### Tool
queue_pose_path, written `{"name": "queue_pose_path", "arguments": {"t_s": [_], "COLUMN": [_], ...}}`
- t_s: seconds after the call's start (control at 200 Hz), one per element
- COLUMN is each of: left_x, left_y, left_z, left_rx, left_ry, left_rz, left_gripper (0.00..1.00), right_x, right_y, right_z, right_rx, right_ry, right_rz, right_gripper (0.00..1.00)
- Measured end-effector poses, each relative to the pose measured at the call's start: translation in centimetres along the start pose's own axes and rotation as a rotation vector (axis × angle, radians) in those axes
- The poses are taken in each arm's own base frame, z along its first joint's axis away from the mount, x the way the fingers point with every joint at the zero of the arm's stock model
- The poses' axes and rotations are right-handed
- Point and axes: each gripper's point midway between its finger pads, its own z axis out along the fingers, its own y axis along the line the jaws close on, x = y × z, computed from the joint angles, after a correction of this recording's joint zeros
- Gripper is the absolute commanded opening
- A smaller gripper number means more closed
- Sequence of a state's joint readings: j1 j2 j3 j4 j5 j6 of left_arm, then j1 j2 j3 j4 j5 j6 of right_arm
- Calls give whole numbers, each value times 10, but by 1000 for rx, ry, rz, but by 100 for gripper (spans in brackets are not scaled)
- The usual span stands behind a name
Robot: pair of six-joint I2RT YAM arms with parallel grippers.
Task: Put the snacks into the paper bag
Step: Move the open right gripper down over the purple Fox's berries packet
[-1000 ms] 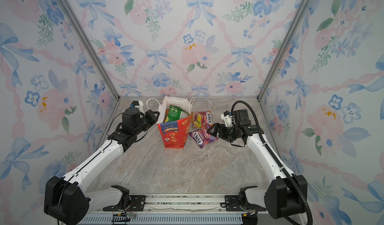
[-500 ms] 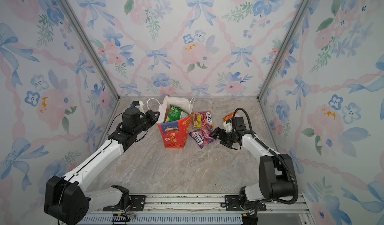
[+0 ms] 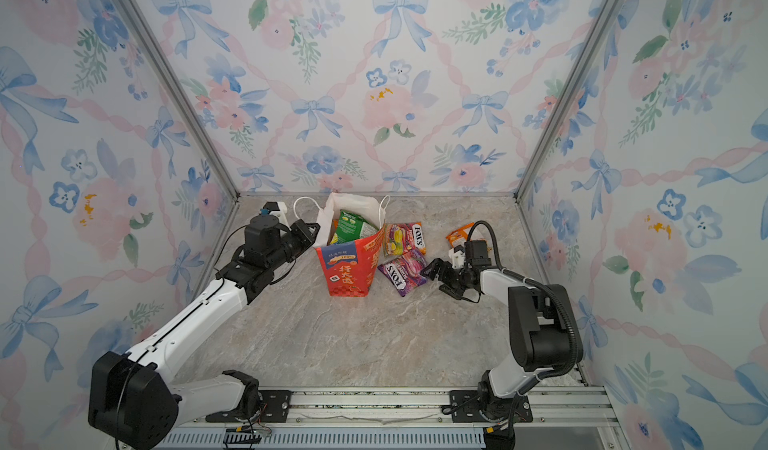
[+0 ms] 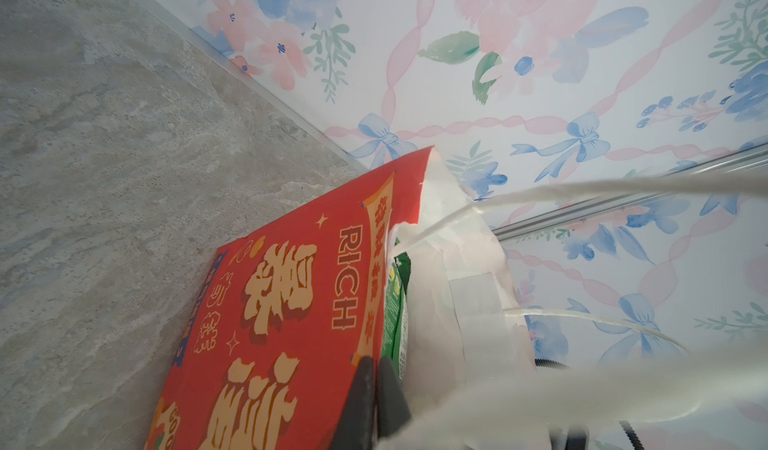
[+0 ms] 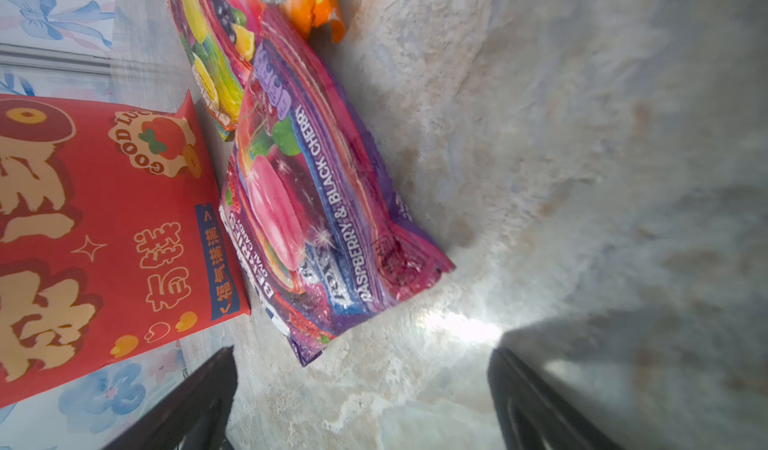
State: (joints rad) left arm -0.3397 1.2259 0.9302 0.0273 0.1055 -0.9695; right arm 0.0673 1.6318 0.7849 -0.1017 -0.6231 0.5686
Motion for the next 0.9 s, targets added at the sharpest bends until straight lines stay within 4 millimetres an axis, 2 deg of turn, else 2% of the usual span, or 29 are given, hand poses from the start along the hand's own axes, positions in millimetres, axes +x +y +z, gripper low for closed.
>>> {"name": "queue_pose_path", "arguments": {"t_s": [0.235, 0.72, 0.9], "left_x": [0, 0, 0], "left_y": [0, 0, 0], "left_z": [0, 0, 0], "left_rx": [0, 0, 0], "left_ry": [0, 0, 0], "left_rz": [0, 0, 0], "left_gripper": [7, 7, 7], "right_x": [-13, -22, -27], "right_y": [12, 35, 39], "right_z": [13, 34, 40], "right_rx": [-99, -202, -228], "right_ry": [-20, -33, -39], "right_rz": [-11, -39, -47], "right_gripper": [97, 100, 94]}}
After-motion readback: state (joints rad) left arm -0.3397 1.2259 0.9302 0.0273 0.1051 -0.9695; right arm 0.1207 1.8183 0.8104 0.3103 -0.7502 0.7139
